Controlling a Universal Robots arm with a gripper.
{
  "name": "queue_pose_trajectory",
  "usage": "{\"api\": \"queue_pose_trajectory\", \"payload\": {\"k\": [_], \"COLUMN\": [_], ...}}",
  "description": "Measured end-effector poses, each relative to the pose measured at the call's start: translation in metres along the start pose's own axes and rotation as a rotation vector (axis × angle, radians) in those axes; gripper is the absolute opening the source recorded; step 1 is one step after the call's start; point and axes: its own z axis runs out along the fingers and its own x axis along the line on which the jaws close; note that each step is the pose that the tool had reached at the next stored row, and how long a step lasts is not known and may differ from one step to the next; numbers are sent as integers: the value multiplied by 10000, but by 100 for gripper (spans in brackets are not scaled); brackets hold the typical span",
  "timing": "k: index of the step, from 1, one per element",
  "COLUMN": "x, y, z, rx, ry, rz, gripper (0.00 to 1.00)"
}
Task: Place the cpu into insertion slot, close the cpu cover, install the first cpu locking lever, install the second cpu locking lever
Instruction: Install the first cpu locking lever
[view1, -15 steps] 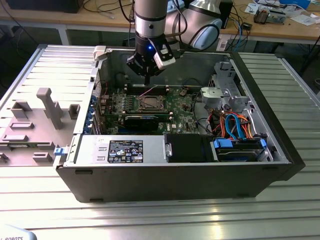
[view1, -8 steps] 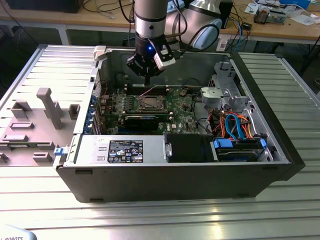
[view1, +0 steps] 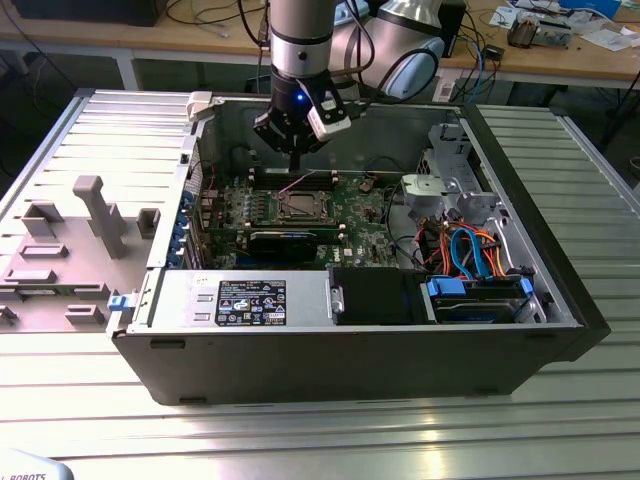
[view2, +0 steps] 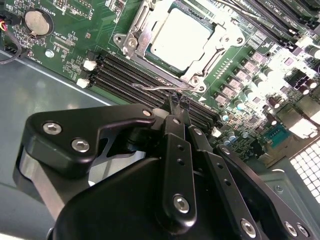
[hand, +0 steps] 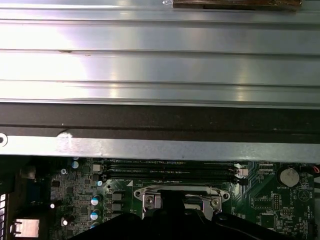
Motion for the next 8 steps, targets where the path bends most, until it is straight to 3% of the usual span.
{"api": "queue_pose_trajectory", "payload": {"k": [8], "x": [-2], "y": [-1], "z": [19], "rx": [-1], "ry": [0], "rz": [-1], "gripper": [11]}}
